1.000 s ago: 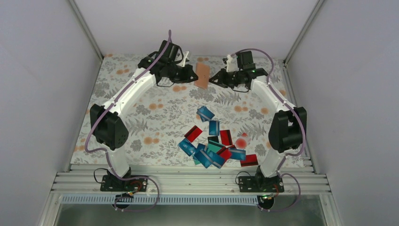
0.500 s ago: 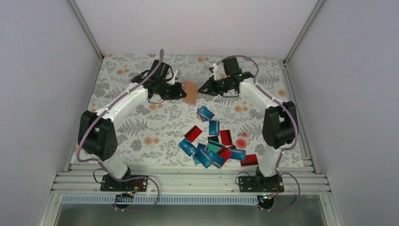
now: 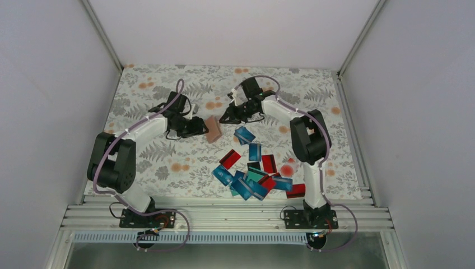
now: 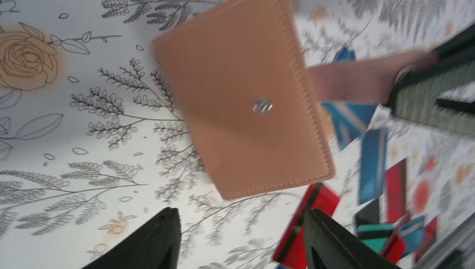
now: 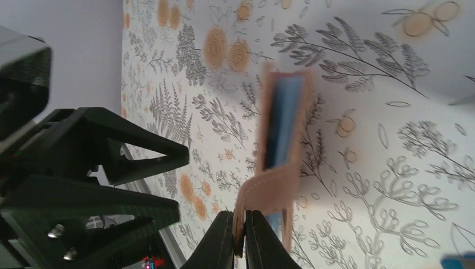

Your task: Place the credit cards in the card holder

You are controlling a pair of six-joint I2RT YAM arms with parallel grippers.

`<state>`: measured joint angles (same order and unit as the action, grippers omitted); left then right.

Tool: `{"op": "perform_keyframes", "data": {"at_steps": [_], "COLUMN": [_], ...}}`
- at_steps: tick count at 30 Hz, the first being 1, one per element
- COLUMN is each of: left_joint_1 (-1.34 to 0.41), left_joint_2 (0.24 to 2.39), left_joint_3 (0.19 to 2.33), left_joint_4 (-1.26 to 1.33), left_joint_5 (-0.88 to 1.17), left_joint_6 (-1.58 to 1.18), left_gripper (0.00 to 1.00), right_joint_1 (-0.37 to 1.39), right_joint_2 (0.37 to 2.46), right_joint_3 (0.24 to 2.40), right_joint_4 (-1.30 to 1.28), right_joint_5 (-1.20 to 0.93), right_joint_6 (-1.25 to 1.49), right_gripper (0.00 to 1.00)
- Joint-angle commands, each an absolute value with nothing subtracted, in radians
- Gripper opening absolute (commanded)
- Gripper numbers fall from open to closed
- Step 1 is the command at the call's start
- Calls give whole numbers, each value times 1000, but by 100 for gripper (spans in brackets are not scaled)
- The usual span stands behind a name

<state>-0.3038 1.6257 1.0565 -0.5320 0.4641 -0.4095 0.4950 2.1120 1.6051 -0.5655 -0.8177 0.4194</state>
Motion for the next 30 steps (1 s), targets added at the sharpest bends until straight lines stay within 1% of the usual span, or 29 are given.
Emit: {"op": "perform_keyframes", "data": {"at_steps": [1, 4, 6, 17, 23, 30], "left_joint_1": [-297, -299, -302, -356, -379, -391], "left_joint_2": [1604, 1589, 1583, 1659, 1711, 1728], "left_joint_3": [1038, 1041, 1050, 1133, 1185, 1186], "left_joint_4": [-508, -531, -546, -579, -616, -625], "left_joint_5": [417, 395, 388, 368, 319, 283], "left_joint_6": [-387, -371, -360, -368, -356, -363], "left_gripper": [61, 72, 76, 77, 77, 77], "right_joint_1": [528, 541, 549, 569, 569, 570], "right_joint_2": [2130, 2130, 2120, 2040, 2025, 2018], "right_joint_3": [1666, 1669, 1662, 1581, 1584, 1614], "right_joint_4": [-570, -570, -568, -550, -567, -596], "right_joint_5": [-854, -849, -844, -823, -812, -809], "right_joint_6": [411, 418, 422, 424, 407, 385], "right_gripper": [4, 4, 4, 4, 4, 4]}}
